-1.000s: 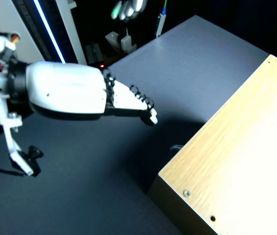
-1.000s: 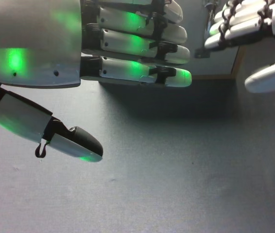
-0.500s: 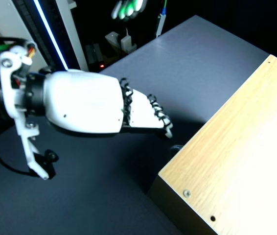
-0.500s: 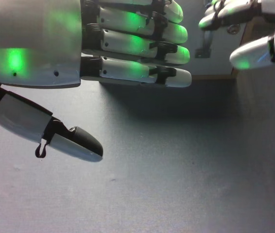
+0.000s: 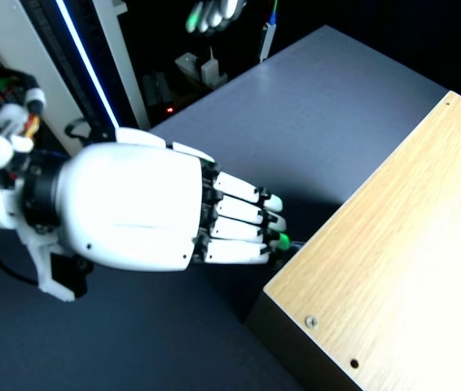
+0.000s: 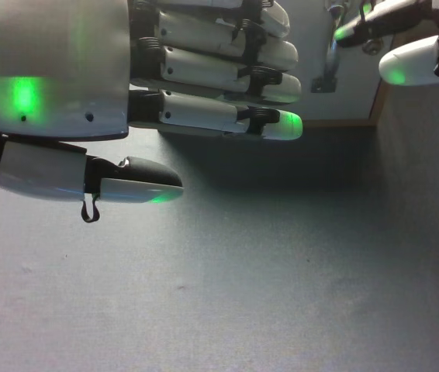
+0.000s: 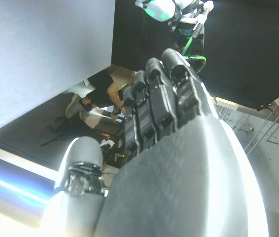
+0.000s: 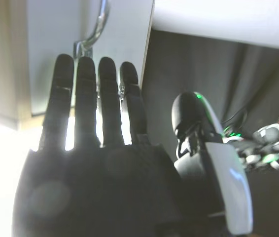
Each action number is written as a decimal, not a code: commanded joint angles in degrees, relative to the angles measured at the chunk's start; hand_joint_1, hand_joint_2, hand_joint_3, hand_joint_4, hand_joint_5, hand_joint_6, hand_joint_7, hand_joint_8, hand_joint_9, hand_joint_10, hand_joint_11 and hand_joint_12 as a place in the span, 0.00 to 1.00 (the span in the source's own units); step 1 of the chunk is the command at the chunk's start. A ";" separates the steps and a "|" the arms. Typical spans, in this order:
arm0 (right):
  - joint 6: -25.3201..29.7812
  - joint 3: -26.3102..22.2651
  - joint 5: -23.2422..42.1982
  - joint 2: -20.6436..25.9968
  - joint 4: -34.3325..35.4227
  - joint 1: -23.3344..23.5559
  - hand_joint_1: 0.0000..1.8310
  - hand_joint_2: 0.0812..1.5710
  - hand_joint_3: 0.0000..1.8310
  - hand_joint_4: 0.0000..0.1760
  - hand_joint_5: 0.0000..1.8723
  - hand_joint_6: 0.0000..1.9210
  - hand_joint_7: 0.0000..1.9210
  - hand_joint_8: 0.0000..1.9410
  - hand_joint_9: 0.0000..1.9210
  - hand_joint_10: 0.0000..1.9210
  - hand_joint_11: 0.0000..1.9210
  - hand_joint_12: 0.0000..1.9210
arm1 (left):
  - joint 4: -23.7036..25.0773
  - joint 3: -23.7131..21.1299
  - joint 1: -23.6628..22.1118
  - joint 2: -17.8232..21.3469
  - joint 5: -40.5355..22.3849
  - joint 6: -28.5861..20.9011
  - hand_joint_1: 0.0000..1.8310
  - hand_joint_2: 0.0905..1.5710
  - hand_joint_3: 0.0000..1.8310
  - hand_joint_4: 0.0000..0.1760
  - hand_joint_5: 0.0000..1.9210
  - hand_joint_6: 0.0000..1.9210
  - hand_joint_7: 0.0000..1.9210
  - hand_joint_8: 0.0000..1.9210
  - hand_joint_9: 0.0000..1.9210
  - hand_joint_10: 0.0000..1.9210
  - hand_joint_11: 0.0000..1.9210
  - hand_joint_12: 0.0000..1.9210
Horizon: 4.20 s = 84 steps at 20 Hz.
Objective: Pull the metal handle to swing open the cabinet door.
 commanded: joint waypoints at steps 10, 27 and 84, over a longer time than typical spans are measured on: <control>11.17 1.52 1.20 1.65 -10.09 1.61 0.00 1.00 0.01 0.00 0.20 0.00 0.18 0.00 0.16 0.00 0.00 0.40 | -5.72 0.00 -0.59 0.28 -1.46 0.47 0.00 1.00 0.04 0.00 0.18 0.00 0.19 0.01 0.18 0.01 0.02 0.35; 42.78 2.28 4.37 1.29 -48.12 9.16 0.00 1.00 0.00 0.00 0.20 0.00 0.18 0.00 0.15 0.00 0.00 0.38 | -5.72 0.00 -0.59 0.27 -1.46 0.47 0.00 1.00 0.03 0.00 0.19 0.00 0.20 0.00 0.19 0.00 0.03 0.36; 137.99 -0.96 -27.92 -2.77 -79.88 -2.40 0.00 1.00 0.01 0.00 0.19 0.00 0.19 0.00 0.17 0.00 0.00 0.48 | -5.72 0.00 -0.59 0.27 -1.46 0.47 0.00 1.00 0.03 0.00 0.19 0.00 0.20 0.00 0.19 0.00 0.03 0.36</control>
